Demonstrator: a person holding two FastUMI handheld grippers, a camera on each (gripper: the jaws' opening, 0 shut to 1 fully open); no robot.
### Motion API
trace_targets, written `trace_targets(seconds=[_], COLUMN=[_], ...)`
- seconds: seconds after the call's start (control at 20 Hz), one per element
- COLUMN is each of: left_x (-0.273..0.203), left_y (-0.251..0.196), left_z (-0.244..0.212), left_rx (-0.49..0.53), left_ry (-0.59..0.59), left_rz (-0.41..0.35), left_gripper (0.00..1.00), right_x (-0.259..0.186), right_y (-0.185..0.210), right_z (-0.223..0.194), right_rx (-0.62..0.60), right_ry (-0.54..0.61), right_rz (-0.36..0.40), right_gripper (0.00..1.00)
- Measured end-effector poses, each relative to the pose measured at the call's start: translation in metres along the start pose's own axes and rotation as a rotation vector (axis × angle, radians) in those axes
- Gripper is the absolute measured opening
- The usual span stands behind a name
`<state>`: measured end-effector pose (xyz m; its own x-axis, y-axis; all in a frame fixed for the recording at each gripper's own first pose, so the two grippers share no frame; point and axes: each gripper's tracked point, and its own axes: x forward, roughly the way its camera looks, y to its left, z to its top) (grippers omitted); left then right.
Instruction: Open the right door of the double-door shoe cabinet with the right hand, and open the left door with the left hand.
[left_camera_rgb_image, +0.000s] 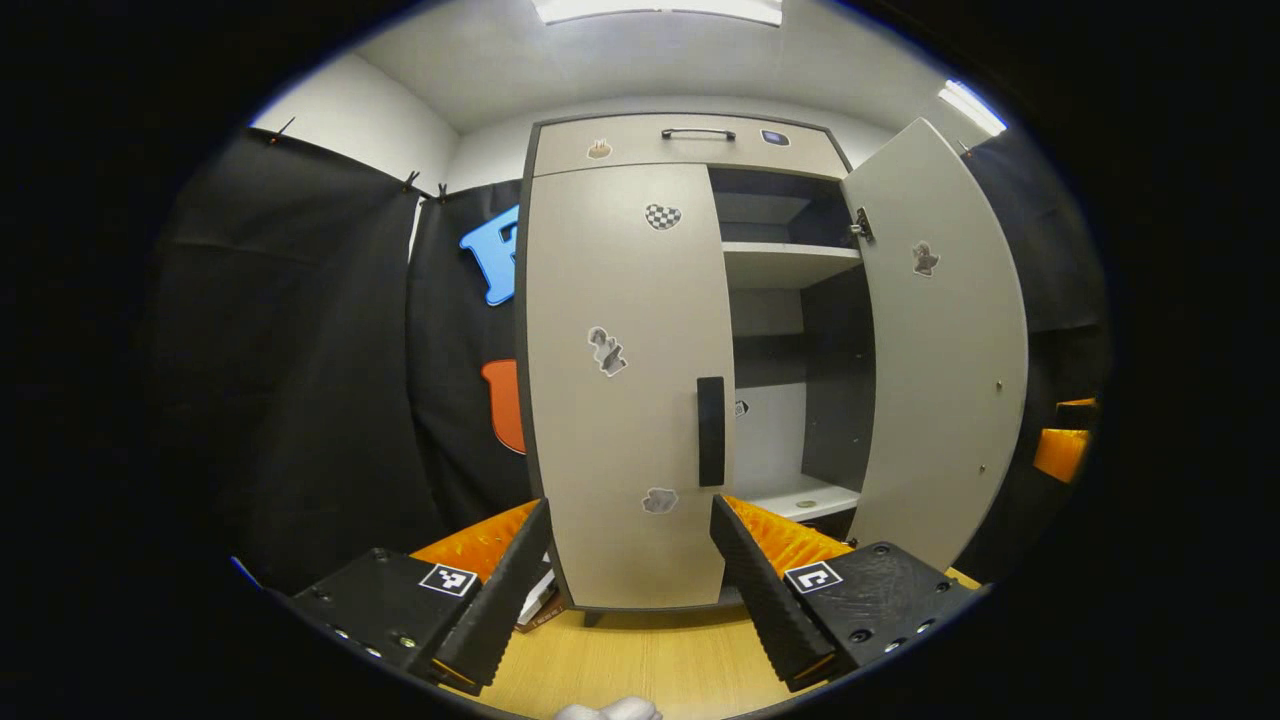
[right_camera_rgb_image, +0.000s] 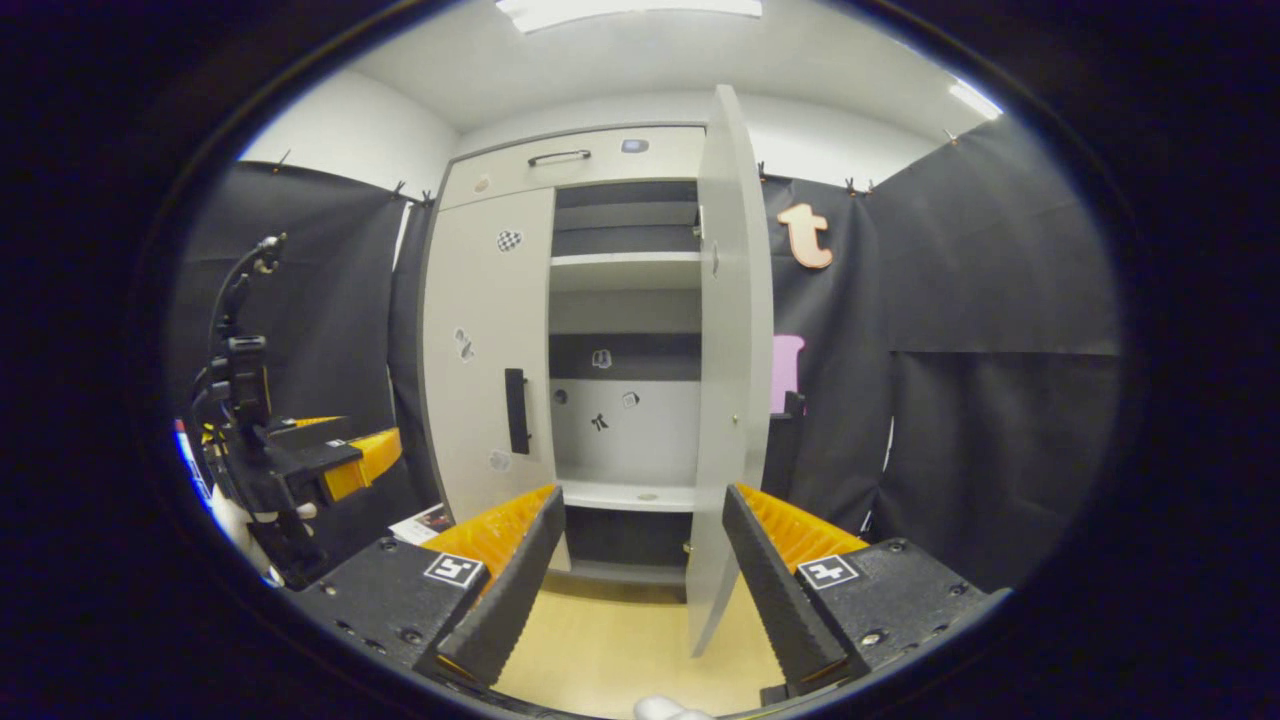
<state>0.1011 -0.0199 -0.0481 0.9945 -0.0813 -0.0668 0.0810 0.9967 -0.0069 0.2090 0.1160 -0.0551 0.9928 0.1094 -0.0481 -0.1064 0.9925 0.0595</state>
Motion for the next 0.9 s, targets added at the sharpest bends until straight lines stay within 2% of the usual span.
trace_targets(seconds=[0.5, 0.65, 0.9], left_x=[0.117, 0.146, 0.184], left_y=[-0.057, -0.068, -0.072], left_z=[-0.003, 0.000, -0.006], left_rx=[-0.013, 0.021, 0.010], left_ry=[-0.003, -0.020, -0.003], left_rz=[-0.090, -0.093, -0.086], left_gripper=[0.96, 0.96, 0.96], right_x=[0.001, 0.002, 0.007], right_y=[-0.017, -0.022, -0.026], right_z=[0.004, 0.004, 0.004], right_rx=[-0.041, -0.051, -0.062], right_ry=[-0.006, -0.001, 0.007], right_rz=[-0.067, -0.088, -0.096], right_gripper=[0.99, 0.99, 0.99])
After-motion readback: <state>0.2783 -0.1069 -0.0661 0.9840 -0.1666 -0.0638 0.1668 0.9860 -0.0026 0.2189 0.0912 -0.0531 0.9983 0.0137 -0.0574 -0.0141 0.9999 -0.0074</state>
